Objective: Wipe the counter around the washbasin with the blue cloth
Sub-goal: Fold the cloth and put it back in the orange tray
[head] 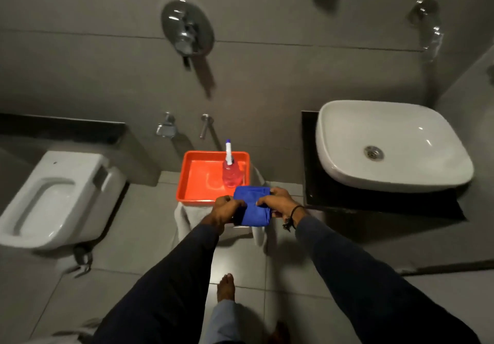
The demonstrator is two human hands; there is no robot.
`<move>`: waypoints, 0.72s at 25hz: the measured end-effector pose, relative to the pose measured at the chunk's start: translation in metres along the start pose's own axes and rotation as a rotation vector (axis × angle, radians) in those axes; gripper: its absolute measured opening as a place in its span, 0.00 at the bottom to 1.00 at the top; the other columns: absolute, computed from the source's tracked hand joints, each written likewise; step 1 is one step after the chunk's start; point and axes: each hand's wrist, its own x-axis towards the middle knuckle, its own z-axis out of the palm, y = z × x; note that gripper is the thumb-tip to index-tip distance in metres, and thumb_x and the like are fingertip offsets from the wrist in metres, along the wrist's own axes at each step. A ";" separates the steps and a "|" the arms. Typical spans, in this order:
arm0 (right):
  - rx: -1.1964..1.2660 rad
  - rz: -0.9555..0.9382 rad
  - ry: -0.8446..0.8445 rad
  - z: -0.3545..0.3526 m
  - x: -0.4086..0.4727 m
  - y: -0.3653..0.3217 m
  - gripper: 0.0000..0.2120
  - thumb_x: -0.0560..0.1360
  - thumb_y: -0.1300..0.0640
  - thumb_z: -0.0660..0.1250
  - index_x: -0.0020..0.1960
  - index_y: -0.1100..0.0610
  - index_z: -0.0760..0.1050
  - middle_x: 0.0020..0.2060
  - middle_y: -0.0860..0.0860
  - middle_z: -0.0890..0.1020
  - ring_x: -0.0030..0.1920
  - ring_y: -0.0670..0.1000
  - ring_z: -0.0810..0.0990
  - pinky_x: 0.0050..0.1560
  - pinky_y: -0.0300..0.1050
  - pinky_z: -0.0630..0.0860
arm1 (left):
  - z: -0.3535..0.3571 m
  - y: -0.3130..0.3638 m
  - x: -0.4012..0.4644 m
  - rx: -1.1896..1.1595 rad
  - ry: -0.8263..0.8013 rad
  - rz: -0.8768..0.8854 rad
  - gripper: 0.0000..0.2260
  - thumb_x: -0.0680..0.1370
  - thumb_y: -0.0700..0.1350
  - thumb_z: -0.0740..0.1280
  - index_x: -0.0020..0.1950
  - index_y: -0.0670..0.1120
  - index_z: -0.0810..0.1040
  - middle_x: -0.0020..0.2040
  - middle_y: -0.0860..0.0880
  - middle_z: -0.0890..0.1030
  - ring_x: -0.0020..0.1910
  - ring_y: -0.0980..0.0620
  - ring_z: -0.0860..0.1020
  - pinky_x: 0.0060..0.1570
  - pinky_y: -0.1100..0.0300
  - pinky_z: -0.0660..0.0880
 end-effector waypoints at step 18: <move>-0.226 0.057 0.140 0.237 0.242 -0.044 0.17 0.75 0.74 0.58 0.61 0.72 0.76 0.50 0.60 0.79 0.52 0.53 0.75 0.53 0.49 0.73 | -0.188 0.007 0.254 0.298 0.167 -0.167 0.20 0.73 0.41 0.69 0.64 0.41 0.77 0.64 0.40 0.80 0.62 0.38 0.79 0.65 0.47 0.77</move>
